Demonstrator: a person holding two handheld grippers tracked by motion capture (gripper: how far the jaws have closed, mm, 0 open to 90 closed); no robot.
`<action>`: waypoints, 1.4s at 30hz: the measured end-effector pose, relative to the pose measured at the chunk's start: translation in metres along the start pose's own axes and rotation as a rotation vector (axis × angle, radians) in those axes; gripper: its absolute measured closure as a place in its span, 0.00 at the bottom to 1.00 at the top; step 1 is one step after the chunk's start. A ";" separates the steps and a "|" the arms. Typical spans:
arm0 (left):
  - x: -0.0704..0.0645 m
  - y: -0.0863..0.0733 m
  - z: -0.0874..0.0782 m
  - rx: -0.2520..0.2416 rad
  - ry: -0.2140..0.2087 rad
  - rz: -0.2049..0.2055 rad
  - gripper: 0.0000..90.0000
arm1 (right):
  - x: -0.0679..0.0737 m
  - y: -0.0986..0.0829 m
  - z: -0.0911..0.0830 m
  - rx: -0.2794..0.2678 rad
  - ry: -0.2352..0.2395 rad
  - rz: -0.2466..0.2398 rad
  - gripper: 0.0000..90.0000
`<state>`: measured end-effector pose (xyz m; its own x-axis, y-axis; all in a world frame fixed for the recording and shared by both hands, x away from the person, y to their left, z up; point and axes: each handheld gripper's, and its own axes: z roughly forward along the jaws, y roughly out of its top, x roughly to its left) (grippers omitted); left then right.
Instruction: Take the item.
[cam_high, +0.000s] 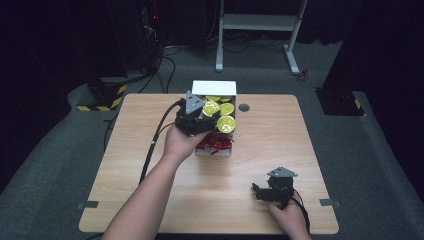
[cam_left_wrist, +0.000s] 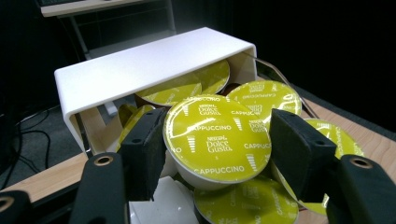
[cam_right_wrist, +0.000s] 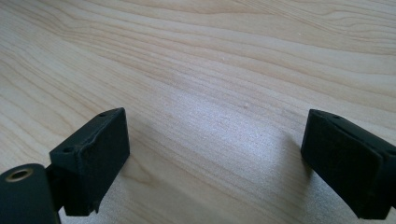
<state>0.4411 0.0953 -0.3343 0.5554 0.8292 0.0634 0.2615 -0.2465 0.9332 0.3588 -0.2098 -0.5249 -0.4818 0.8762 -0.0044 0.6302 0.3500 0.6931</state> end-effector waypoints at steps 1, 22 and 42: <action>0.001 0.000 0.000 -0.004 0.000 -0.003 0.43 | 0.000 0.000 0.000 -0.001 0.001 -0.005 0.09; 0.004 0.008 -0.015 -0.054 -0.012 -0.026 0.57 | 0.000 -0.001 0.000 0.000 0.000 -0.006 0.09; 0.011 0.004 -0.011 -0.051 0.086 0.041 0.77 | 0.000 0.000 0.000 0.003 0.007 -0.008 0.09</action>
<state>0.4397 0.1093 -0.3256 0.4946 0.8594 0.1295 0.1987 -0.2568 0.9458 0.3588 -0.2093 -0.5249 -0.4916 0.8708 -0.0050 0.6278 0.3584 0.6910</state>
